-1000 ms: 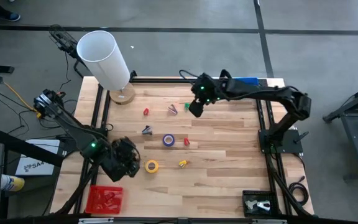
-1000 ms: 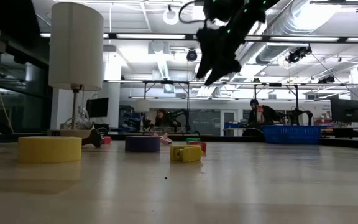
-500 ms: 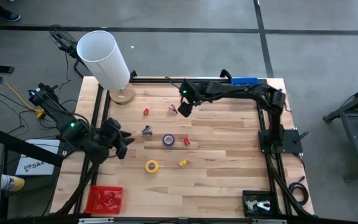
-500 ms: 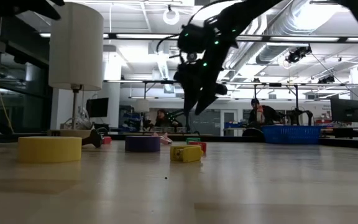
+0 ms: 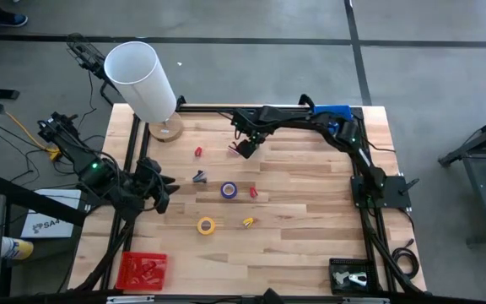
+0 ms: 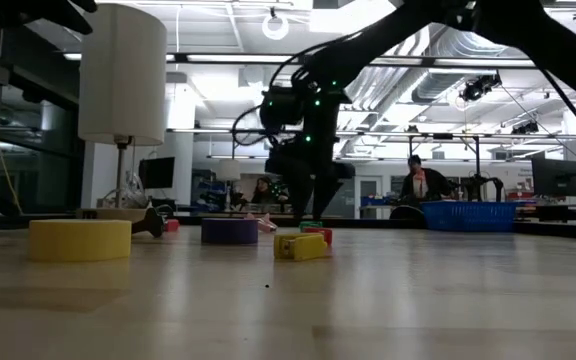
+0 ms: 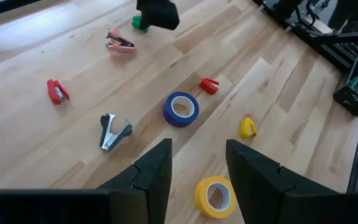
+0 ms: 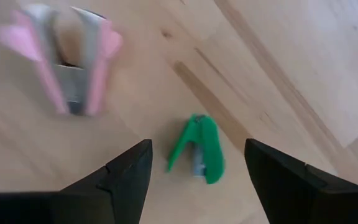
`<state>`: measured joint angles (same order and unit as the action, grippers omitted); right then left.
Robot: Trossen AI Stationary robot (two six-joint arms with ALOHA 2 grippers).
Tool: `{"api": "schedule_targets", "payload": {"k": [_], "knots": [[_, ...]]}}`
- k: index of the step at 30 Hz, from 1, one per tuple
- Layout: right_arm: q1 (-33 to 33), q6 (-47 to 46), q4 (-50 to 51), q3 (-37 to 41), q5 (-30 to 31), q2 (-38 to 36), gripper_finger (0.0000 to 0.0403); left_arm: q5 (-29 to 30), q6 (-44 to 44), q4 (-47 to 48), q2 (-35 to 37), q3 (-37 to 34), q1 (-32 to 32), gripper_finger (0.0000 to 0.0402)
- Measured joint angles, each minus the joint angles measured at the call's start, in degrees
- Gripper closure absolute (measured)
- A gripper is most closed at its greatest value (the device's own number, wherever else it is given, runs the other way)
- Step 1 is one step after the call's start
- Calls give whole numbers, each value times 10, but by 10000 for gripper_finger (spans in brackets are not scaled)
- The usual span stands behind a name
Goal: Pick and place Stapler, Stapler remover, tape
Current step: Put the green stapler into the red bin
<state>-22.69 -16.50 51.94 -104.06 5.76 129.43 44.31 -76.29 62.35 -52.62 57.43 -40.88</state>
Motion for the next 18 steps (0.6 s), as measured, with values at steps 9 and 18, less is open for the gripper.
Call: {"api": "schedule_targets", "payload": {"k": [9,18], "knots": [[-9,2,-1,4,-8,3,155,-12,0,5,0,0,0,252],[-9,10,-16,11,-32,6,155,-20,-4,6,0,0,0,252]]}}
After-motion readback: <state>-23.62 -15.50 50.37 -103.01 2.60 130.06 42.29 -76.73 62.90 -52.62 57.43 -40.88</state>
